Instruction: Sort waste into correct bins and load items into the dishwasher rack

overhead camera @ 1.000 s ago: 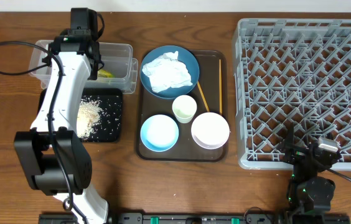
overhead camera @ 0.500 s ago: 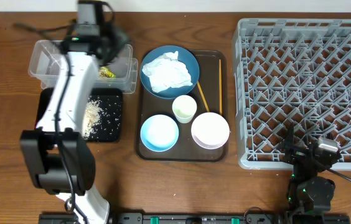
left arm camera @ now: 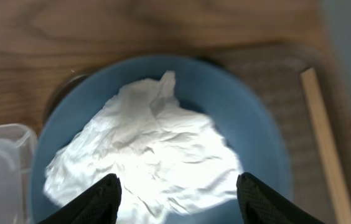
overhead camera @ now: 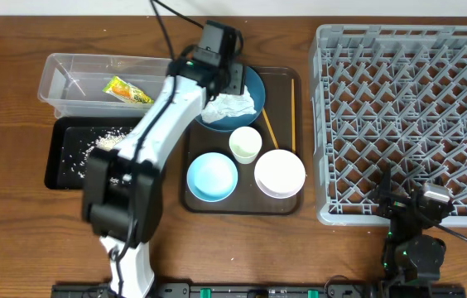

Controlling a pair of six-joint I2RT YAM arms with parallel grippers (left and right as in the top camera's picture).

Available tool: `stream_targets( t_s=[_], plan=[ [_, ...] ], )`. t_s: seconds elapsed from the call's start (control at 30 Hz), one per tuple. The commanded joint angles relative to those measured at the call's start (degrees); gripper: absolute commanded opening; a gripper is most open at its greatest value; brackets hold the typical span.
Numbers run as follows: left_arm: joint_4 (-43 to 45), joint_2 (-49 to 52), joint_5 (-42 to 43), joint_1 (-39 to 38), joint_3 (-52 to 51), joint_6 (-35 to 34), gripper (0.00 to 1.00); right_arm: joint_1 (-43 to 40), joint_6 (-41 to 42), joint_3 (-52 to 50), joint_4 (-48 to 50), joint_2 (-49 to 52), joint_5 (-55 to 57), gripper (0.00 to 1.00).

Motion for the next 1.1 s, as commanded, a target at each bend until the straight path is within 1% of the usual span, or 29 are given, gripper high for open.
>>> stream_targets(
  t_s=[0.0,0.07,0.27,0.5,0.57,0.63,0.73,0.77,0.83,0.93,1.07],
  plan=[
    [1.33,3.89,-3.10,0.24,-0.11,6.84,0.63,0.63,0.72,-0.04,-0.31,0.02,0.33,0.99],
    [2.75,5.62,-3.63,0.24,-0.11,8.83,0.63,0.63,0.72,-0.04,-0.31,0.02,0.33,0.99],
    [6.64,9.51,-9.16,0.24,-0.11,8.98,0.64,0.63,0.72,-0.04,-0.31,0.02,0.33,0.99],
    [6.56,11.56,-9.05,0.24,-0.11,8.94,0.64,0.63,0.72,-0.04,-0.28,0.02,0.33,0.99],
    [6.38,11.76,-9.05,0.24,-0.11,8.94,0.58,0.63,0.72,-0.04,-0.31,0.02,0.33,0.99],
    [6.56,11.65,-9.07,0.24,-0.11,8.94,0.49,0.63,0.72,-0.04,-0.31,0.02,0.33,0.99],
    [6.58,10.84,-9.07,0.22,-0.11,8.90,0.33,0.63,0.72,-0.04,-0.31,0.02,0.33,0.99],
    [6.56,10.47,-9.07,0.17,-0.11,8.66,0.25,0.63,0.72,-0.04,-0.31,0.02,0.33,0.99],
    [6.54,9.27,-9.07,0.17,-0.11,7.08,0.13,0.63,0.72,-0.04,-0.31,0.02,0.33,0.99],
    [6.49,7.04,-9.07,0.17,-0.11,4.00,0.07,0.63,0.72,-0.04,-0.31,0.02,0.33,0.99],
    [5.95,3.23,-9.05,0.17,-0.11,0.85,0.06,0.63,0.72,-0.04,-0.31,0.02,0.33,0.99]
  ],
)
